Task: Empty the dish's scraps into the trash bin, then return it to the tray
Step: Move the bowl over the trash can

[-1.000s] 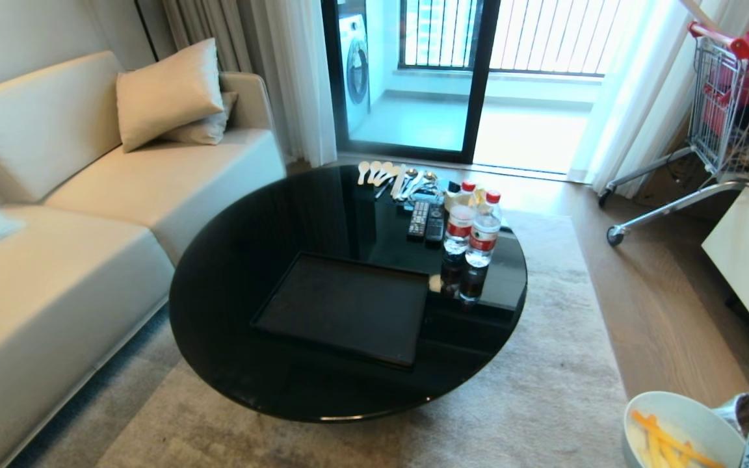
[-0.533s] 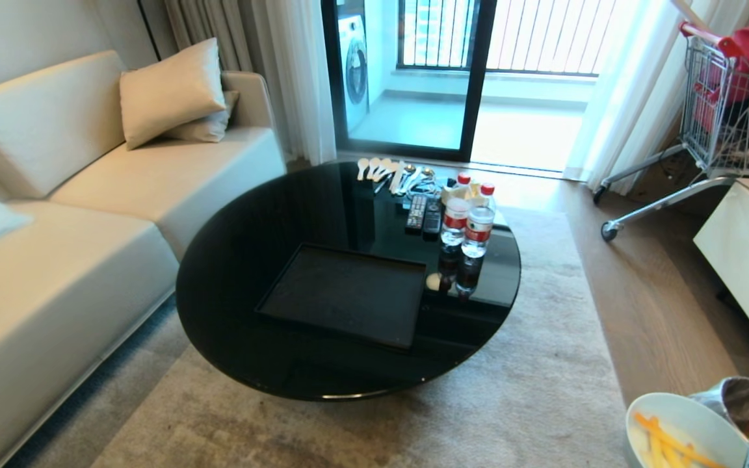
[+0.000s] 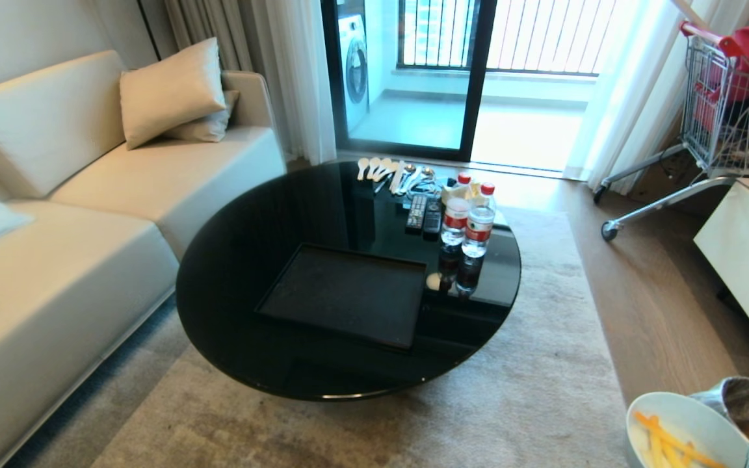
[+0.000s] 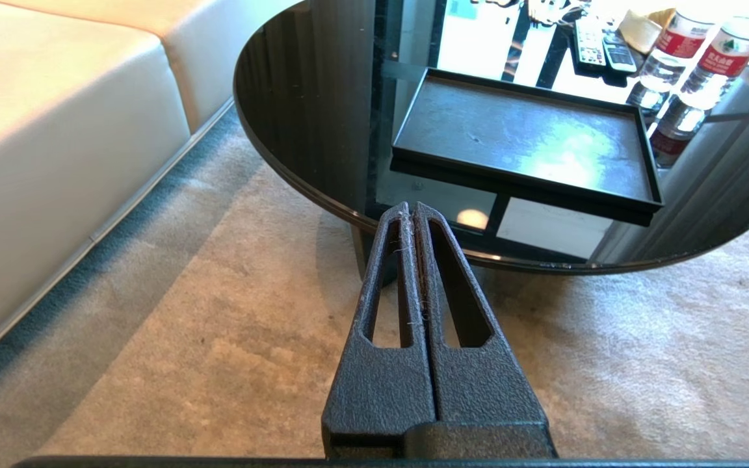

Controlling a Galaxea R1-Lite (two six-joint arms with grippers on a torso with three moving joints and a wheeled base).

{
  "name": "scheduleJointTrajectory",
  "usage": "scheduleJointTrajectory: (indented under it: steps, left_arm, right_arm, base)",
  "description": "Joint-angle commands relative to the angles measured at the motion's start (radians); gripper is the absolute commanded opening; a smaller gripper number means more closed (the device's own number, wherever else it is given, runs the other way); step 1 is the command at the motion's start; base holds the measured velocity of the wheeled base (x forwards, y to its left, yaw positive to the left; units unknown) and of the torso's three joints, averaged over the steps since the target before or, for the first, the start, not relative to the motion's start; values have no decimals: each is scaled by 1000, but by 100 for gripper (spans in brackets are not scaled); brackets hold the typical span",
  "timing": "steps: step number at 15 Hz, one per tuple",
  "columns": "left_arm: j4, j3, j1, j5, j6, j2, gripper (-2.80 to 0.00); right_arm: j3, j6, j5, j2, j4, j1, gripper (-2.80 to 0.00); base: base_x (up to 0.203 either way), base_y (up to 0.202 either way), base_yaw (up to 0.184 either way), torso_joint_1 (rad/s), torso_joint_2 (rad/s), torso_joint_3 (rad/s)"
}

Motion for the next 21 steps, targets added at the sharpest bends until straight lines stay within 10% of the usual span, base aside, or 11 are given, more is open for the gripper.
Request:
scheduleJointTrajectory:
  steps: [1,21]
  left_arm:
    - [0,0,0,0,0,0,-280]
    - [0,0,0,0,-1,0,-280]
  right_arm:
    - [-1,5,0,-23,5,0,-280]
    - [24,31,1,-42,8,0,-280]
  base:
    - [0,0,0,0,0,0]
    - [0,2,-41,1,1,1]
